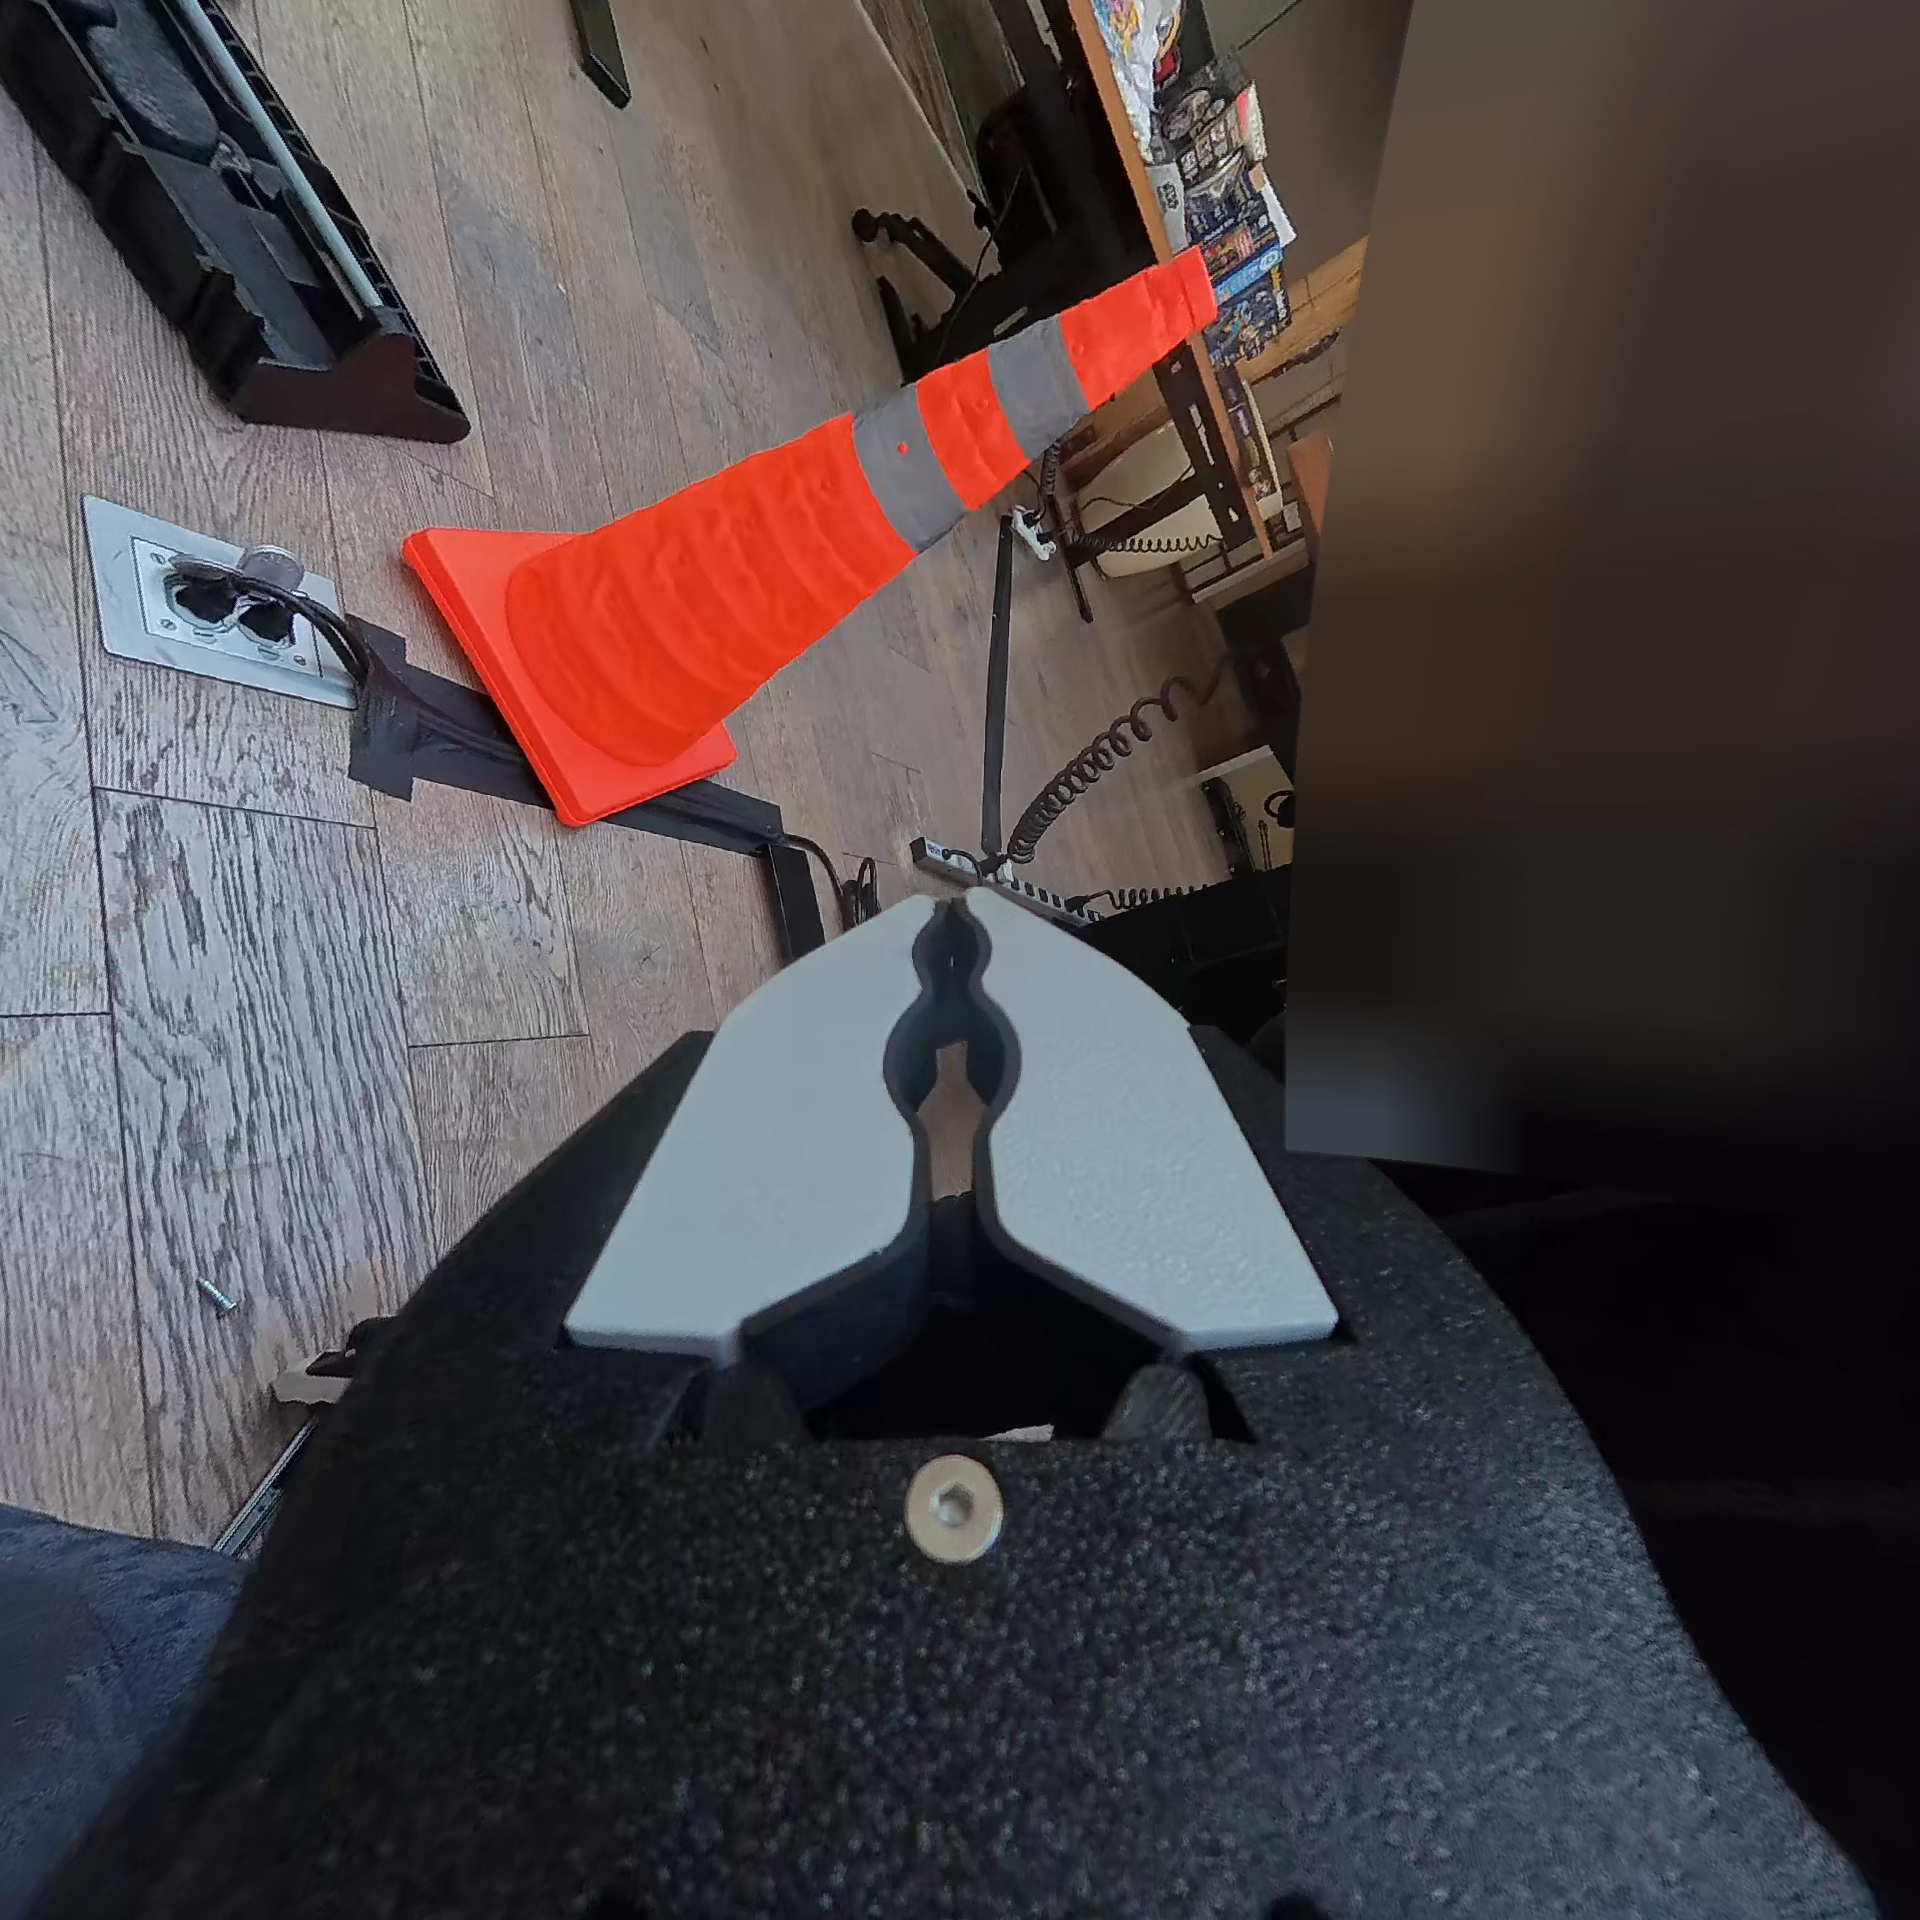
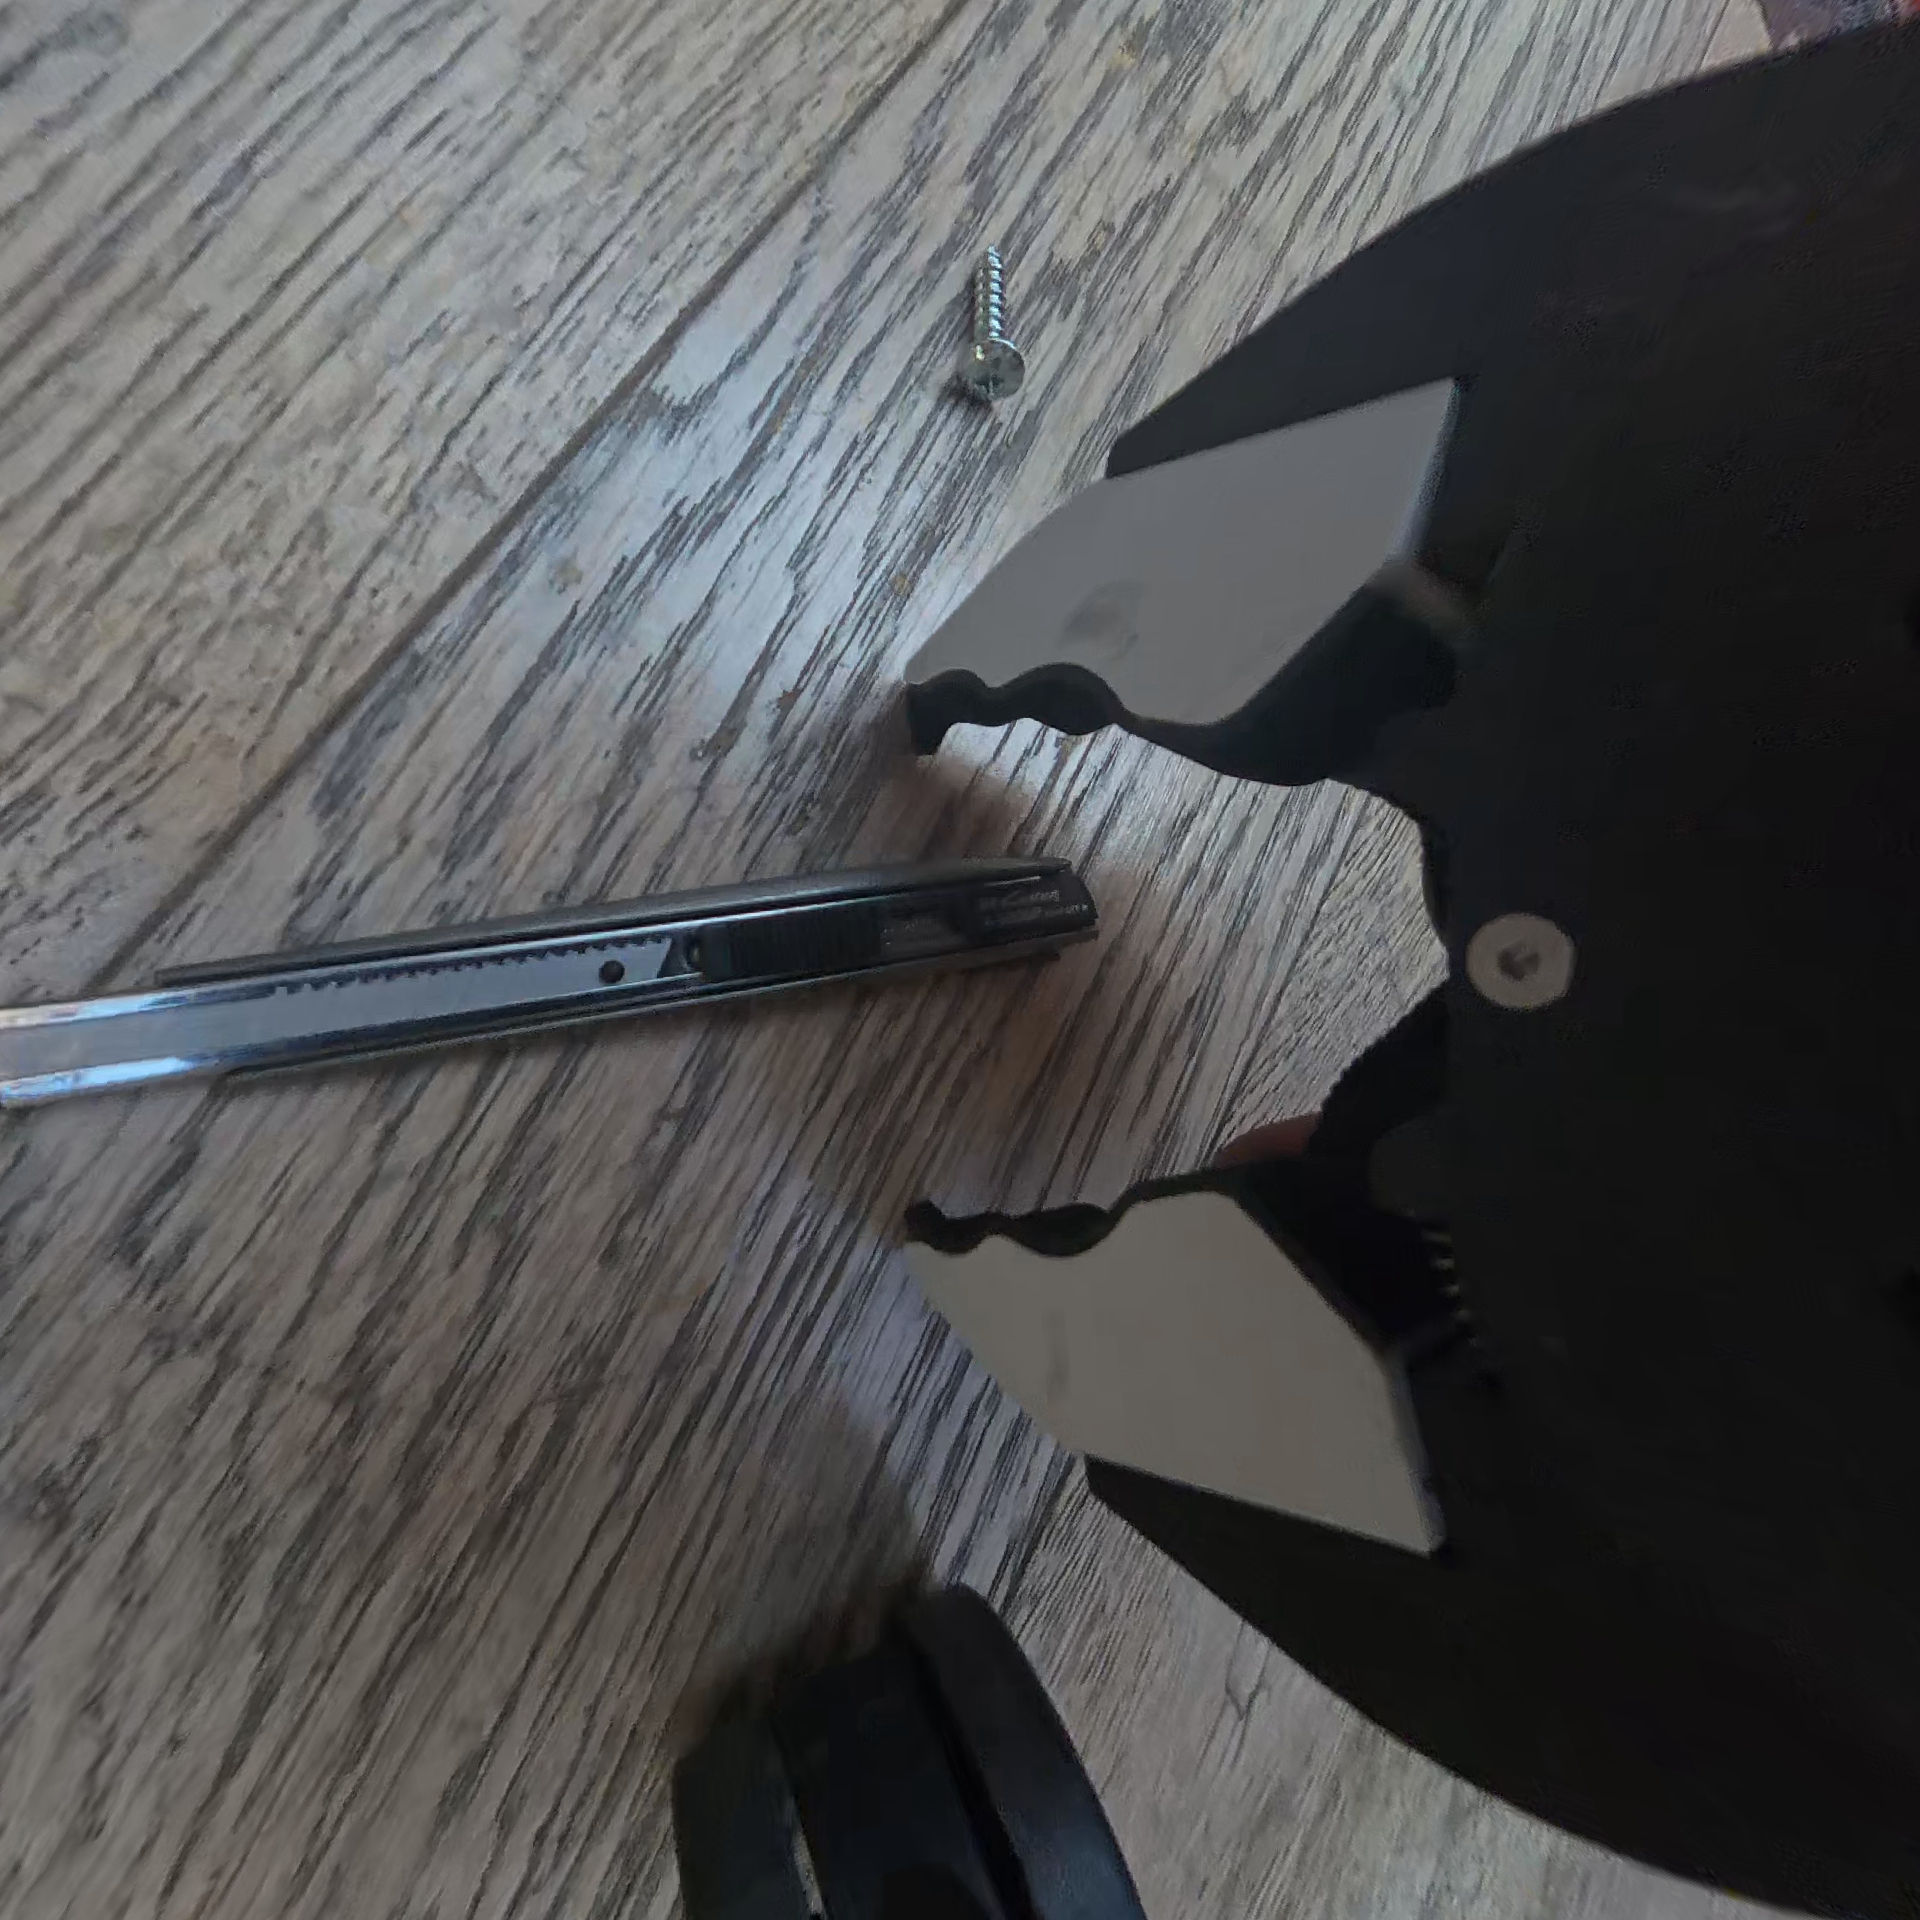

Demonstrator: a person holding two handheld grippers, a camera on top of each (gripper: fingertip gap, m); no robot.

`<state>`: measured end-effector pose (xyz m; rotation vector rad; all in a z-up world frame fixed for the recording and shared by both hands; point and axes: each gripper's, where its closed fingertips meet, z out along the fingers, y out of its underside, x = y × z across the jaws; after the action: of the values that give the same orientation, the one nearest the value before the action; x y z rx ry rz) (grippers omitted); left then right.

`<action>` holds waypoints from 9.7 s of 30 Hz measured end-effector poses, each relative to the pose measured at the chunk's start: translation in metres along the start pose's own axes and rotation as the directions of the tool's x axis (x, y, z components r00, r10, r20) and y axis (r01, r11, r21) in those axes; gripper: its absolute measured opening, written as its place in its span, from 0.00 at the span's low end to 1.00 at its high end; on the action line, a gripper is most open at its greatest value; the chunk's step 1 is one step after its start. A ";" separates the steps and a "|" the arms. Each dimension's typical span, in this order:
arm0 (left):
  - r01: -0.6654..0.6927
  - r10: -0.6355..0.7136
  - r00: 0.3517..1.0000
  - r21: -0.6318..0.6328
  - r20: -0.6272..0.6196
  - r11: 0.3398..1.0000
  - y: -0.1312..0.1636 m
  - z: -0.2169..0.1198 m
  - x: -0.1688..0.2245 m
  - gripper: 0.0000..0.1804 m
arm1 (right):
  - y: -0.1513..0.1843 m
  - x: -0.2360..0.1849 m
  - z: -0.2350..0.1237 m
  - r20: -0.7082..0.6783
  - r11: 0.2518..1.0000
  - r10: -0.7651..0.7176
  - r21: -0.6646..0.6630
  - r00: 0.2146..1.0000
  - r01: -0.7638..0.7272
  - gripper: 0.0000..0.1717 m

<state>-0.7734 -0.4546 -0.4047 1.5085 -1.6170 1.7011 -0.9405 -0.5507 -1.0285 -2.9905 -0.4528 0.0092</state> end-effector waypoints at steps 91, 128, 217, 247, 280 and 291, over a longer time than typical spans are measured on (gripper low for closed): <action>-0.211 0.251 0.947 0.201 -0.199 0.957 0.000 0.006 0.084 0.00 | 0.403 0.003 -0.869 -0.615 0.148 0.784 0.317 -0.084 -0.937 0.12; -0.033 0.151 0.972 0.530 -0.180 0.847 -0.049 -0.081 0.055 0.00 | 0.007 0.067 -0.069 0.186 0.494 0.848 0.063 0.497 -0.867 0.24; -0.332 0.441 0.867 0.392 -0.232 0.858 0.093 -0.086 0.181 0.00 | 0.008 0.062 -0.781 0.160 0.559 0.632 0.583 0.758 -0.590 0.07; -0.245 0.161 0.964 0.478 0.211 0.844 -0.050 -0.236 -0.043 0.00 | -0.450 0.247 -0.680 0.383 0.618 -0.184 0.761 0.905 -0.196 0.05; -0.535 0.044 0.650 0.416 0.758 0.735 -0.154 -0.288 -0.111 0.00 | -0.601 0.556 -0.816 -0.241 0.499 -0.310 0.782 0.920 0.373 0.14; -0.501 -0.029 0.620 0.423 0.784 0.755 -0.163 -0.256 -0.126 0.00 | -0.655 0.709 -0.743 0.268 0.952 -0.222 0.268 0.938 0.149 0.16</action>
<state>-0.7060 -0.1342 -0.3734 2.7472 -1.7769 2.0159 -0.4388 0.1952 -0.2061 -2.6971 -0.7096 0.4661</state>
